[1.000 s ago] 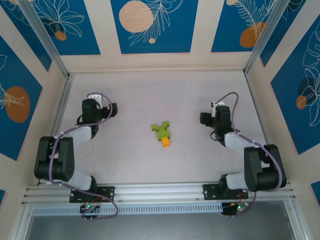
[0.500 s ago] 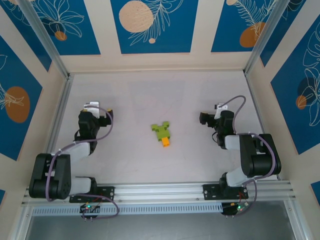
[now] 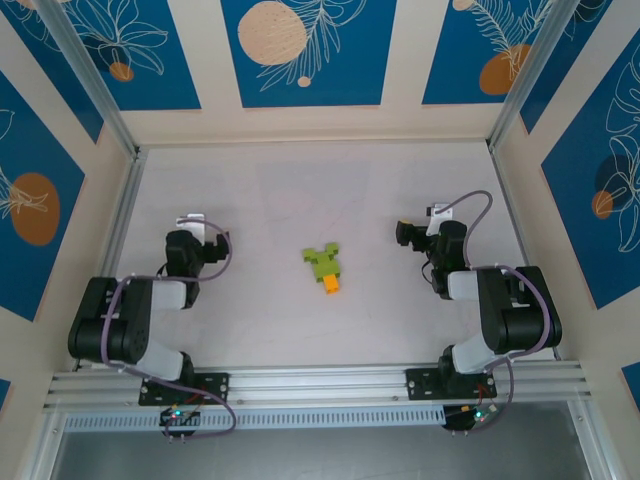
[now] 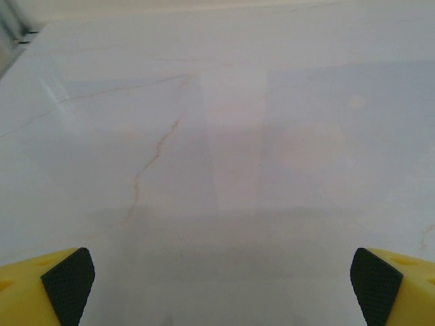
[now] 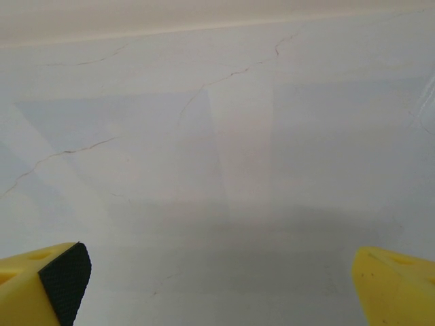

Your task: Assemble a carrot with lego

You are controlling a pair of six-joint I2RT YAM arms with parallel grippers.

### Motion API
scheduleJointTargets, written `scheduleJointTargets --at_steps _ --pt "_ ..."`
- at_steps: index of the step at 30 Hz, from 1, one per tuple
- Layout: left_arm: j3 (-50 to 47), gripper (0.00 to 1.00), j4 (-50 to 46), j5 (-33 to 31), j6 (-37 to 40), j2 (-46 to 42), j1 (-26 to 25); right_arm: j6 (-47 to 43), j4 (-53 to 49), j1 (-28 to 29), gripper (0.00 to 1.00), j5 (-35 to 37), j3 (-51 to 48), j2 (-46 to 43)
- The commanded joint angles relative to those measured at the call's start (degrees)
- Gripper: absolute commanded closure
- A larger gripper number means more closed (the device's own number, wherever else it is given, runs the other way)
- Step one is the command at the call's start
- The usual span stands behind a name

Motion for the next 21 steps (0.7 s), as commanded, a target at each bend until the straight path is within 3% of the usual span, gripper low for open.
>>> scheduleJointTargets --at_steps 1,4,6,21 --pt "-0.11 0.01 5.21 3.62 1.93 1.13 0.00 -0.79 3.09 0.07 0.00 0.62 -0.55 0.60" --pt "-0.49 0.01 6.03 3.04 1.77 0.98 -0.15 -0.57 2.56 -0.27 0.00 -0.26 -0.25 0.69" --pt "1.88 0.01 1.24 5.89 2.93 0.88 -0.22 -0.18 1.89 -1.00 0.00 -1.78 0.03 0.60" --pt "1.93 0.01 1.24 5.92 2.96 0.91 -0.31 -0.20 1.79 -1.04 0.01 -1.93 -0.01 0.60"
